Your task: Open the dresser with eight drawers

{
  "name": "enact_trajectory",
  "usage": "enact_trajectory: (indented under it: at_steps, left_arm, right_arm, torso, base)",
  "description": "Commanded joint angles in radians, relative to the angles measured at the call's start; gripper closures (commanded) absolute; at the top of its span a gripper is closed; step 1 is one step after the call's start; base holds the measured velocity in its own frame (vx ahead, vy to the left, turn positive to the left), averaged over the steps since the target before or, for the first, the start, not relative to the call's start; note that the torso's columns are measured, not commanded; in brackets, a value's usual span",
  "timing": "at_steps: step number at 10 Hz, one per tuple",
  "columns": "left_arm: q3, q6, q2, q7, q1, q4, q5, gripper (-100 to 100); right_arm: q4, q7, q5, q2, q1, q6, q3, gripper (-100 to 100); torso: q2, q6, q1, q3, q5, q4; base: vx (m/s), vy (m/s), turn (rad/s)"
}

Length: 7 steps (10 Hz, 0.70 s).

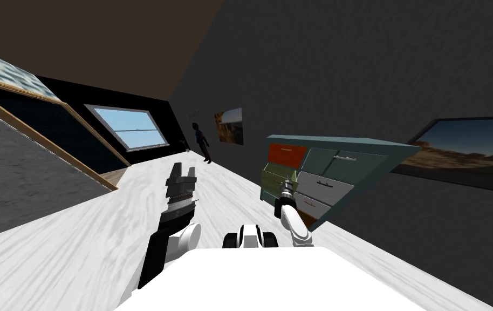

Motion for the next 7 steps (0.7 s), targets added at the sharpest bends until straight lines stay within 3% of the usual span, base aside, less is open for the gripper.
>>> enact_trajectory:
  at_steps: [1,2,7]
  left_arm:
    - [0.000,0.000,0.000,0.000,0.000,0.000,0.000,0]
    - [0.000,0.000,0.000,0.000,0.000,0.000,0.000,0]
    - [0.000,0.000,0.000,0.000,0.000,0.000,0.000,0]
  right_arm:
    - [-0.006,0.014,-0.008,0.000,-0.001,-0.010,-0.004,-100]
    - [-0.005,0.016,-0.009,0.000,0.000,-0.011,-0.004,0]
    - [0.002,0.016,-0.011,0.001,0.005,-0.013,-0.003,0]
  torso:
    - [0.002,-0.001,0.001,0.001,0.000,0.001]
    - [0.002,-0.001,0.000,0.001,-0.001,0.000]
    - [-0.003,-0.001,-0.002,-0.001,-0.003,-0.004]
  base:
    - [0.008,0.002,-0.002]
    - [0.000,0.000,0.000]
    - [0.000,0.000,0.000]
